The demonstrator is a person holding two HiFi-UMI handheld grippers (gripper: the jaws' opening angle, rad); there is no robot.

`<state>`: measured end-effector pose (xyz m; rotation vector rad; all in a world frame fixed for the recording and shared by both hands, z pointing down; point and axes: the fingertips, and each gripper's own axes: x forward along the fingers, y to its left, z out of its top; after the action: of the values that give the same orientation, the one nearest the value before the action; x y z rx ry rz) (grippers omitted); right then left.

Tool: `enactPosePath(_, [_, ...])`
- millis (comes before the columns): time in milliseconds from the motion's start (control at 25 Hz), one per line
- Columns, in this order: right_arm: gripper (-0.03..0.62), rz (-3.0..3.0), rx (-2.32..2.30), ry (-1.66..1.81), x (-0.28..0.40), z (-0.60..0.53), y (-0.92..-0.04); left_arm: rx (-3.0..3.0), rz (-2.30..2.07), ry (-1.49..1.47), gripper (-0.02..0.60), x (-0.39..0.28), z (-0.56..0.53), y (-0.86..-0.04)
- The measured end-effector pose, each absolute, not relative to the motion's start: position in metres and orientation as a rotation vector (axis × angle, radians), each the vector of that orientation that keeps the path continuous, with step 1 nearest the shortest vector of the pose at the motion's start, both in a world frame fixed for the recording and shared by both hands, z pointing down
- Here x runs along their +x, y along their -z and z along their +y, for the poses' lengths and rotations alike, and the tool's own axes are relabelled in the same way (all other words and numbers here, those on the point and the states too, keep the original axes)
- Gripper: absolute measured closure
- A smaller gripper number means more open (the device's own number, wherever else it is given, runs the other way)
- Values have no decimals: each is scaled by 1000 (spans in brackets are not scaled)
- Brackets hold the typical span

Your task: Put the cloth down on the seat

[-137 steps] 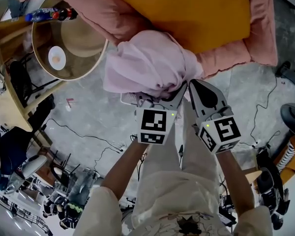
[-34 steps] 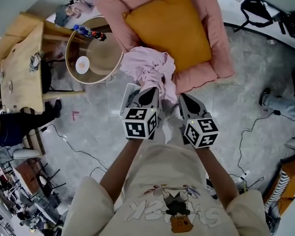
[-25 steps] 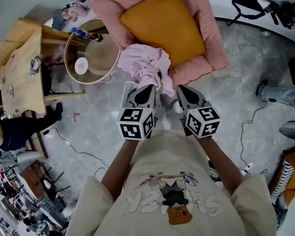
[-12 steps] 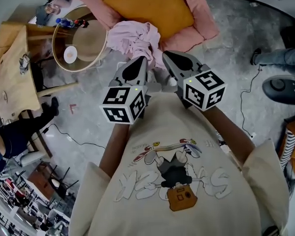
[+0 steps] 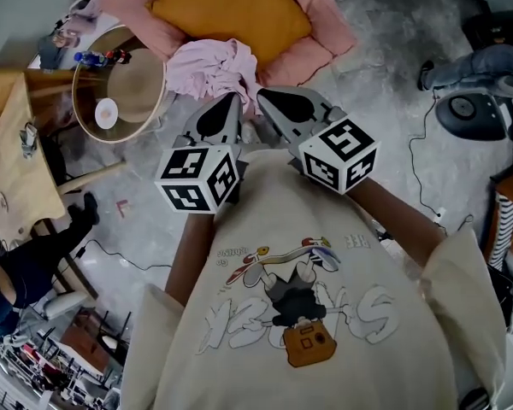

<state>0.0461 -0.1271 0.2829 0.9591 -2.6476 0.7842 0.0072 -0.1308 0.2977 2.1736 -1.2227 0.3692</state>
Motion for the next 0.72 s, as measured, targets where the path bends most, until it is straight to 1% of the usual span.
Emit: enactPosePath(720, [576, -2565, 1152, -817, 36, -122, -289, 2179, -1119, -296, 577, -19, -129, -301])
